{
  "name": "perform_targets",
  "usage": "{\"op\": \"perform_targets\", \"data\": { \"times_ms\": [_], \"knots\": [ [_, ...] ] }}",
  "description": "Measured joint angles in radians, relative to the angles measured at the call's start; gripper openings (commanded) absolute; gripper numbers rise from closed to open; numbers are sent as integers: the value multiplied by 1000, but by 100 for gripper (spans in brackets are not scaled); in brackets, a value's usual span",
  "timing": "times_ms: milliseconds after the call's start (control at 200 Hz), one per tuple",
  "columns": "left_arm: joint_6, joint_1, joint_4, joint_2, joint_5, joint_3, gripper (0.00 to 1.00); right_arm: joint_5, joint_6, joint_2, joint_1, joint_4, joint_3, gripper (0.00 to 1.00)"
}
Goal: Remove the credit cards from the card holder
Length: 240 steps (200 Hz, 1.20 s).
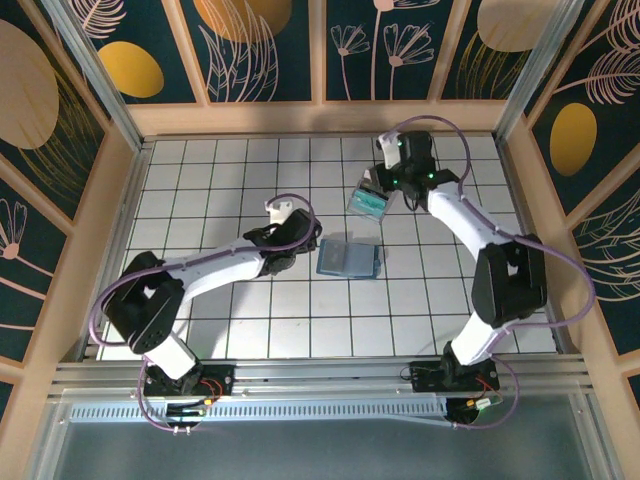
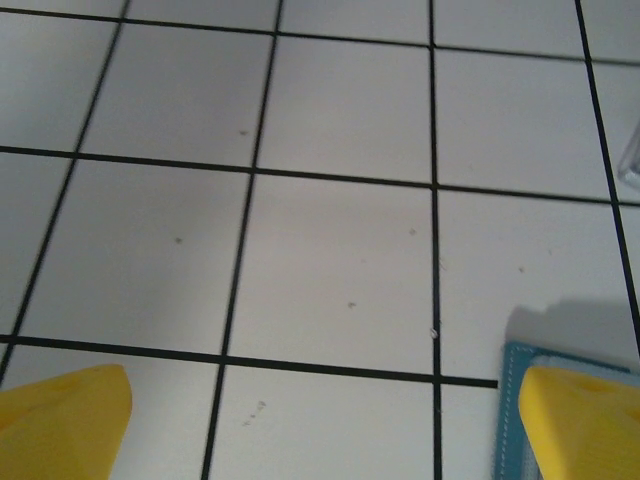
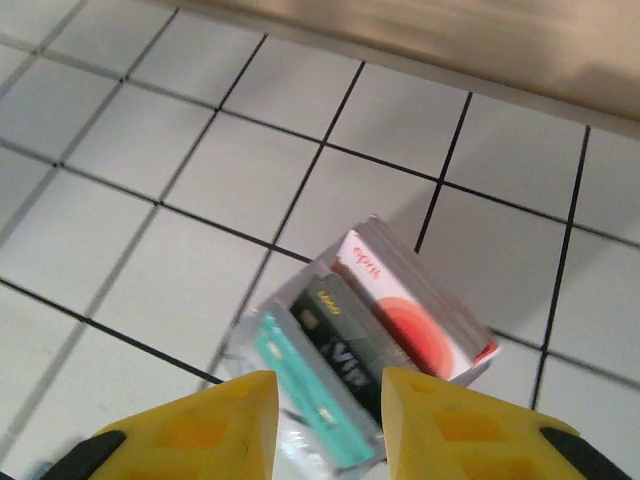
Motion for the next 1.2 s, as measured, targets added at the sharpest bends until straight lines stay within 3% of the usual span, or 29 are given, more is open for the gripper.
{"op": "perform_targets", "data": {
  "times_ms": [180, 505, 831, 1201],
  "knots": [
    [-58, 45, 60, -117, -22, -118, 99, 169, 286, -70, 171, -17, -121, 33],
    [-132, 153, 140, -276, -12, -284, 99, 230, 571, -59, 364, -116, -233, 37],
    [-175, 153, 167, -327, -36, -320, 99, 233, 694, 114, 491, -119, -216, 42],
    [-197, 153, 167, -327, -58, -320, 99, 229, 728, 176, 509, -110, -191, 50]
  ]
}}
